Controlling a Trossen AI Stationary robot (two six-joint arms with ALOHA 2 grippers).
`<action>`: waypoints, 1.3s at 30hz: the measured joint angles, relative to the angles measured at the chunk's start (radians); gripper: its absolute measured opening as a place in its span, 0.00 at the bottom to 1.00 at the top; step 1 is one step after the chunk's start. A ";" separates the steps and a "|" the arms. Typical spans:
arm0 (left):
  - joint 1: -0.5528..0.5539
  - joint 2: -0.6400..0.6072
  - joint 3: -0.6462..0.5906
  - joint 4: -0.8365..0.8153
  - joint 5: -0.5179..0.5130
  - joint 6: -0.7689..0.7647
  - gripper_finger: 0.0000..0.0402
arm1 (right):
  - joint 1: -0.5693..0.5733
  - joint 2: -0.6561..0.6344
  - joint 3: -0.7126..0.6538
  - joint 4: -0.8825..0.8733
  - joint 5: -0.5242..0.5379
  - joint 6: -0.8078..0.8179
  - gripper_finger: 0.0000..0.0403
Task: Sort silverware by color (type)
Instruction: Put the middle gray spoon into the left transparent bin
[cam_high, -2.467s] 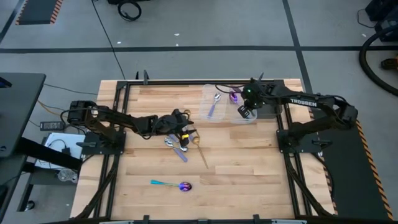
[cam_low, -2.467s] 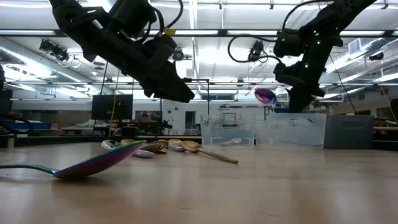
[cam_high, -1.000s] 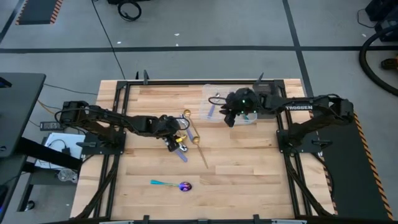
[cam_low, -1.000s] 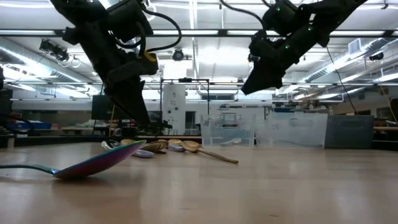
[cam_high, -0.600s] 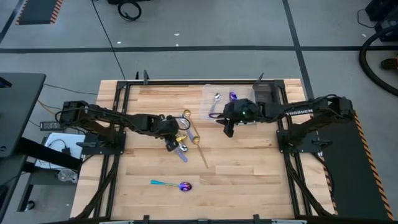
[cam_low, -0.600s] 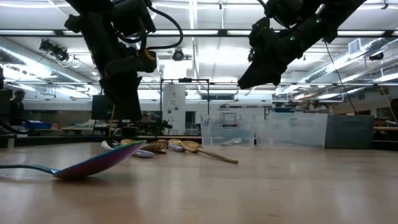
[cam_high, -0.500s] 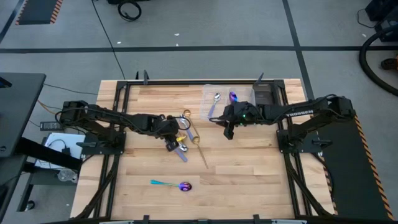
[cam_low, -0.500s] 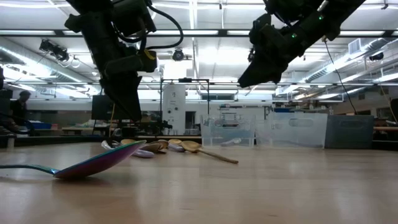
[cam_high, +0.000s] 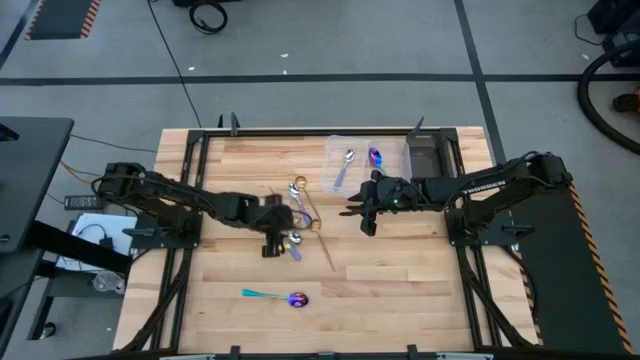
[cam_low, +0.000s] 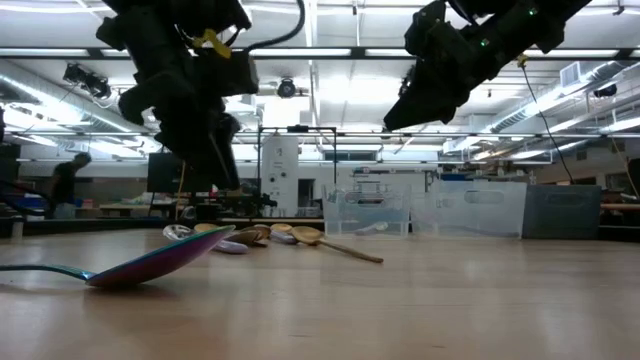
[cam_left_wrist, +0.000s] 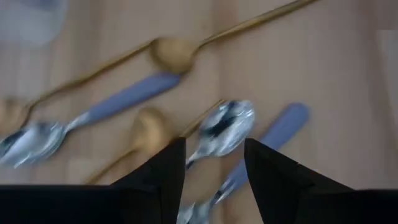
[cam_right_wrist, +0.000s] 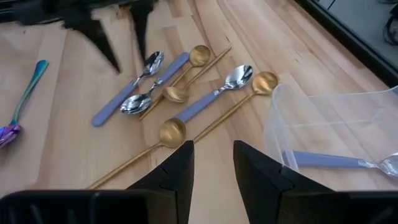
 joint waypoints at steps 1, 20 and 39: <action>-0.017 0.006 0.000 0.008 -0.001 0.021 0.42 | 0.004 0.000 0.000 0.000 0.008 0.000 0.30; -0.185 0.199 0.000 0.203 -0.297 0.066 0.42 | 0.010 0.000 0.000 0.025 0.050 0.000 0.30; -0.187 0.277 0.002 0.217 -0.328 0.130 0.28 | 0.010 0.000 0.000 0.023 0.049 -0.008 0.30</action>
